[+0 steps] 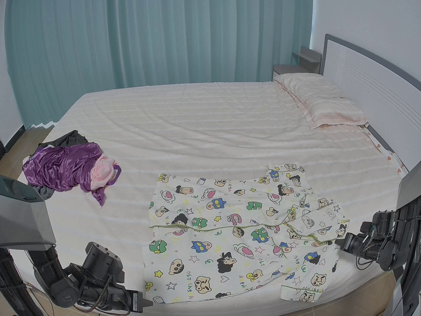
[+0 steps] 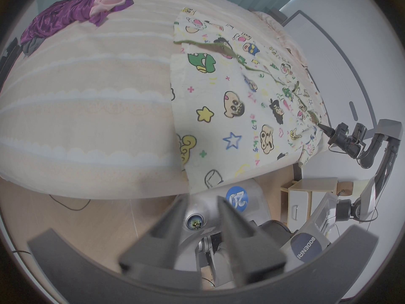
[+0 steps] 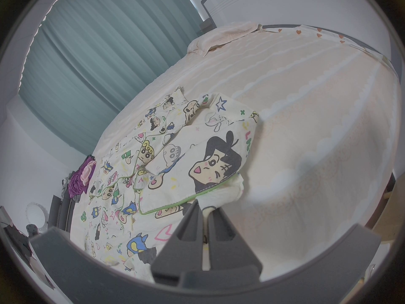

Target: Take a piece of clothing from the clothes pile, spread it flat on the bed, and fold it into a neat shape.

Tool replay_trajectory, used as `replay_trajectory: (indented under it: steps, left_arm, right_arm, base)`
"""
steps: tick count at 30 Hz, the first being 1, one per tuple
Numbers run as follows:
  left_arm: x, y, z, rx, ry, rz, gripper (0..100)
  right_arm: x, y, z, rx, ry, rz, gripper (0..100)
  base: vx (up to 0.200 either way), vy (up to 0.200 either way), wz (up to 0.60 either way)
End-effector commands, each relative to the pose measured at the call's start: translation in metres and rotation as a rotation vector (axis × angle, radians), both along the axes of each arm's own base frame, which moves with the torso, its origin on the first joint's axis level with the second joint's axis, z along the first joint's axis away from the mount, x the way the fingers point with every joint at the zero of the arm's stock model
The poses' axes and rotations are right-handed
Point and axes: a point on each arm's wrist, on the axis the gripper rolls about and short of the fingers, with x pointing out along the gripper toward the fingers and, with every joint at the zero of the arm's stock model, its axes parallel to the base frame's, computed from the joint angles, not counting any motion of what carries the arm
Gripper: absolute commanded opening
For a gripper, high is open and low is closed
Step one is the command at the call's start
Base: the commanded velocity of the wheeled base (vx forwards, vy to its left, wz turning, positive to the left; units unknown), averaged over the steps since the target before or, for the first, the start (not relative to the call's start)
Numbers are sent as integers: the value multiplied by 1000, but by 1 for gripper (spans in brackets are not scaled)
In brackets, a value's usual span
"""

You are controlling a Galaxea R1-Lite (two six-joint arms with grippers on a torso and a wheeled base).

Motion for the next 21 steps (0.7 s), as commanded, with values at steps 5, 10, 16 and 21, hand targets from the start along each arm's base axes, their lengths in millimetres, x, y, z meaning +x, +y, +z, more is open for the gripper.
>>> replay_trajectory:
  steps: [5,10,16,21]
  left_arm:
    - [13,2,2,-24,-48,45,100]
    - [44,5,16,-100,-186,141,100]
    - [89,9,20,-154,-256,263,100]
    - [128,8,0,-147,-266,301,100]
  right_arm:
    - [-8,2,-4,-22,40,28,0]
    - [-7,0,-4,-25,35,22,100]
    - [-8,-1,-2,-28,22,14,100]
    - [-11,-5,5,-30,1,-4,100]
  base:
    - [0,0,0]
    - [0,0,0]
    - [0,0,0]
    - [0,0,0]
